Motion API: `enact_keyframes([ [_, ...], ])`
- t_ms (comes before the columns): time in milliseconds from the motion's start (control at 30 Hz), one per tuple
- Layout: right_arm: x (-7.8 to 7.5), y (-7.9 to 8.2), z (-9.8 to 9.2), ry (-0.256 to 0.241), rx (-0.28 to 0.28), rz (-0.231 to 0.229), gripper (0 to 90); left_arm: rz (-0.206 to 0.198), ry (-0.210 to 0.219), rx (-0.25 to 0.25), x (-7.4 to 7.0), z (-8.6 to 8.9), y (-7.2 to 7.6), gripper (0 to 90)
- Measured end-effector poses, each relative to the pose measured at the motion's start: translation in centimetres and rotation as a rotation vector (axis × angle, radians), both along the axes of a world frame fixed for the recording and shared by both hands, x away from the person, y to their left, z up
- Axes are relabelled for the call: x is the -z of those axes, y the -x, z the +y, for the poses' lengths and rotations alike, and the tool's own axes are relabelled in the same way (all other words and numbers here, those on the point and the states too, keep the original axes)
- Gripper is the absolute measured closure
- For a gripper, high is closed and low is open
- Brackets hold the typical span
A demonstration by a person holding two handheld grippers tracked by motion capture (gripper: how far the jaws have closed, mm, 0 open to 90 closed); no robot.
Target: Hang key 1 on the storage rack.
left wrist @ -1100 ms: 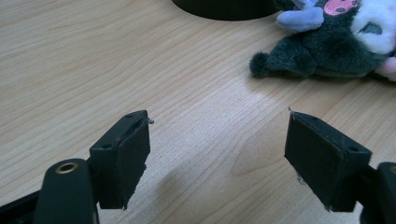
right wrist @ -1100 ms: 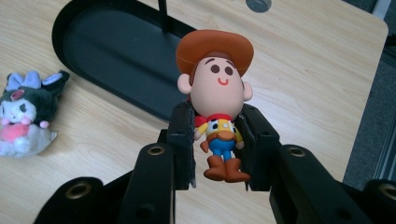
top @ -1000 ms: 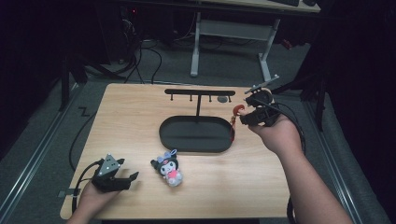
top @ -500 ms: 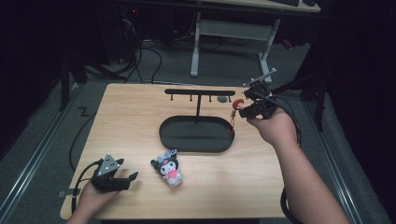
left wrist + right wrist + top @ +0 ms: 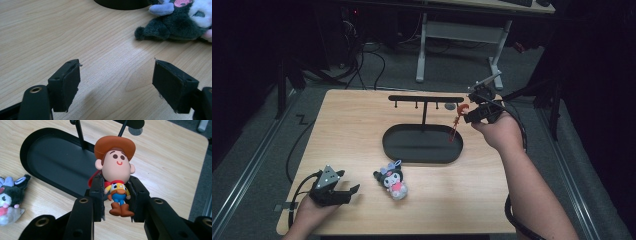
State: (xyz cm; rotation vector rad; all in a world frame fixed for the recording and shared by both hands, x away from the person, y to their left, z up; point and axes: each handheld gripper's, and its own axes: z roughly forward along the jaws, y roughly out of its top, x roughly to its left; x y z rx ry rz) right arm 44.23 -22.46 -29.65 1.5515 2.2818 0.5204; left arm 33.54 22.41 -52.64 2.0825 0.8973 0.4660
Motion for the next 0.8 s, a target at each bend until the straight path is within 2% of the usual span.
enact_keyframes([
  [400,1.0,-1.2,0.5,-0.038,-0.008,0.021,69.8,-0.002,-0.001,-0.002,0.1,0.1,-0.1,22.9],
  [600,1.6,-1.9,0.2,-0.029,0.009,0.026,69.8,-0.002,-0.002,-0.002,0.1,0.1,-0.1,22.9],
  [800,1.8,-2.1,-0.5,-0.024,0.030,0.029,69.8,-0.002,0.001,-0.004,0.1,0.2,-0.1,22.9],
])
